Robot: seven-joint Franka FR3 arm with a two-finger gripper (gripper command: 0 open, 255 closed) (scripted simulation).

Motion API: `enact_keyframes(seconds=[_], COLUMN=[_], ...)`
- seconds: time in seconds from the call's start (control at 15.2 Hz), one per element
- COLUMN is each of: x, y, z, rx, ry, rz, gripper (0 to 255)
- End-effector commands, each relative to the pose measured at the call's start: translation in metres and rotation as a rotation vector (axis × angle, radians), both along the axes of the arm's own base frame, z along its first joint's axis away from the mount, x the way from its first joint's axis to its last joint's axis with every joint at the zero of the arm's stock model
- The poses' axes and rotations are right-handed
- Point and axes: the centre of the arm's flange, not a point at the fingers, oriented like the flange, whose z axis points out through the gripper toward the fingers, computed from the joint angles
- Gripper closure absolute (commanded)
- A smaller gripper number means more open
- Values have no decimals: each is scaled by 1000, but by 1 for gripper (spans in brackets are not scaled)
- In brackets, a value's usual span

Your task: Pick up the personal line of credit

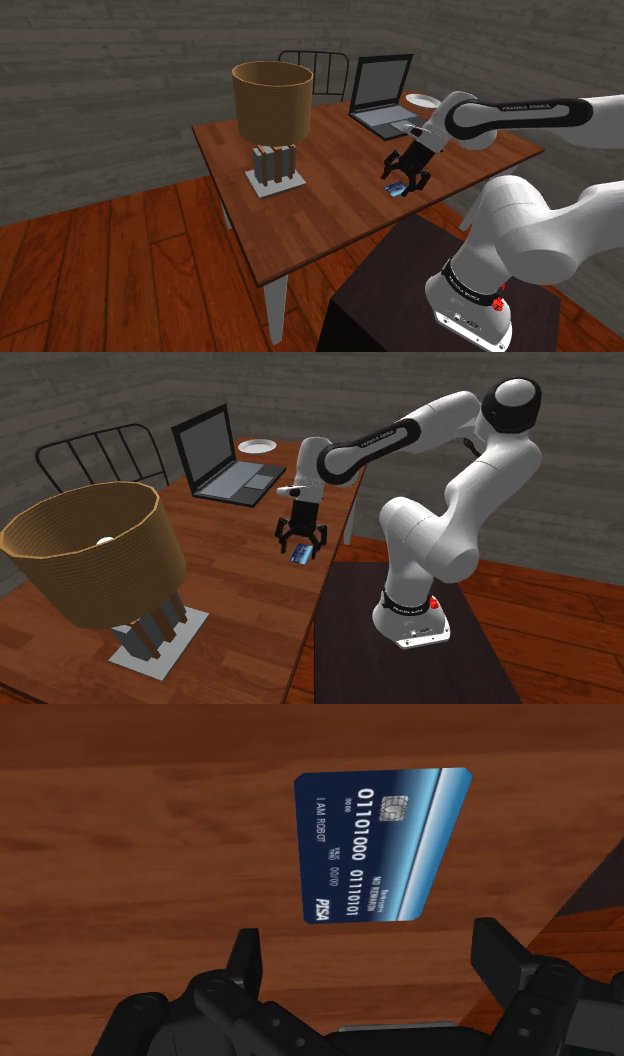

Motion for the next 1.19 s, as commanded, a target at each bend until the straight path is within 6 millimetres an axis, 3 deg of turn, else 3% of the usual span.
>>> enact_keyframes(seconds=[0.0, 0.07, 0.66, 1.12], x=[-1, -1, -1, -1], y=[-1, 0, -1, -1], z=[-4, -4, -4, 33], rx=[0, 0, 0, 0], ry=[0, -1, 0, 0], rz=[0, 0, 0, 0], gripper=[0, 255, 255, 255])
